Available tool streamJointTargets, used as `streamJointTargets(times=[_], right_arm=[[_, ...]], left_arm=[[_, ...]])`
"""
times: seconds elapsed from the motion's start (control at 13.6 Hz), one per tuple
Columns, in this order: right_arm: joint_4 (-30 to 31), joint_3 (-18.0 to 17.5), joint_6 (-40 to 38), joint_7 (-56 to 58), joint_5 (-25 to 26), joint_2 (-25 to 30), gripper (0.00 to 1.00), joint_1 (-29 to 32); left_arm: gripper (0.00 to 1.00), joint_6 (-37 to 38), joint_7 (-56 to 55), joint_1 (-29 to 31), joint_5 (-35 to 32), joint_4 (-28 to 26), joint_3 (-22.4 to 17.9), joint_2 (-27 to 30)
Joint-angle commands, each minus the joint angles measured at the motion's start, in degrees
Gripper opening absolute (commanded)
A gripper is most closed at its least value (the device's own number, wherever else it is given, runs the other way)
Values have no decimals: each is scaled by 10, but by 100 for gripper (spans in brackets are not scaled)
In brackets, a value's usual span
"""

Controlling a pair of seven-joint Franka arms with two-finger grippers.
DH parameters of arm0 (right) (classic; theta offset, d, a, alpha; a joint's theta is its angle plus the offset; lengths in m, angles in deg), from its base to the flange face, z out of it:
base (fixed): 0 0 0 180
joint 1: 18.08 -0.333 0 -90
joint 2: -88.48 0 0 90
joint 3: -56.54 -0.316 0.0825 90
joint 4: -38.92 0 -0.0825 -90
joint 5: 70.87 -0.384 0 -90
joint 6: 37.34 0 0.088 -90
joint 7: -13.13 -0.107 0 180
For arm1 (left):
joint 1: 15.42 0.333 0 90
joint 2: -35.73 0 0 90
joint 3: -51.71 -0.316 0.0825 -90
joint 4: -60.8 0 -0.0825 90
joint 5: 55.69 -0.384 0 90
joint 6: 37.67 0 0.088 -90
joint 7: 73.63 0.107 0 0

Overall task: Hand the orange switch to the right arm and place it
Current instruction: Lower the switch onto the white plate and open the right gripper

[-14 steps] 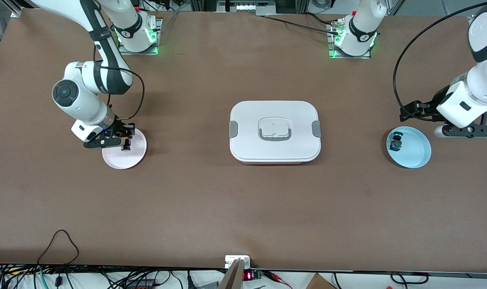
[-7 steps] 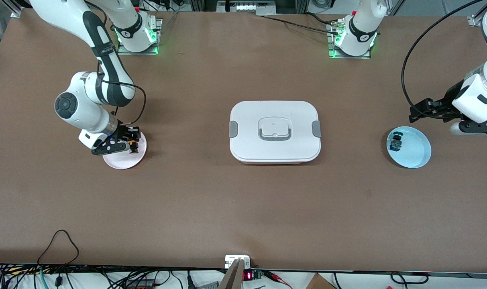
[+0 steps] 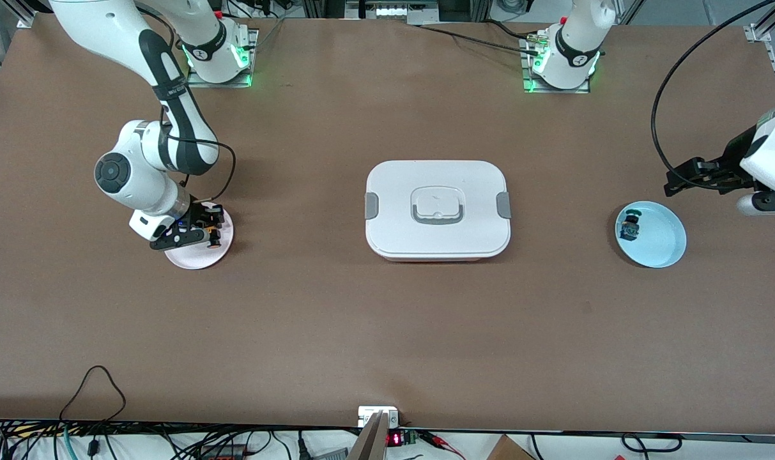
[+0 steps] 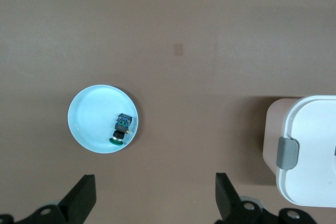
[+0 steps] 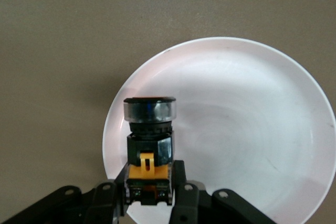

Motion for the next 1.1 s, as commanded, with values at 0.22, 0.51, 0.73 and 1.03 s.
streamJointTargets(times=[0.22, 0.51, 0.73, 1.03], right_arm=[[-4, 1, 23, 20, -10, -21, 0, 8], [2, 0, 20, 14, -10, -22, 3, 22], [-5, 0, 18, 5, -12, -19, 58, 22], [-25, 2, -26, -10, -13, 15, 100, 24]], left_arm=[[100, -1, 2, 60, -5, -5, 72, 17], [100, -1, 2, 60, -1, 1, 74, 19], [100, 0, 2, 59, -4, -3, 74, 24], [100, -16, 2, 61, -3, -9, 74, 26]])
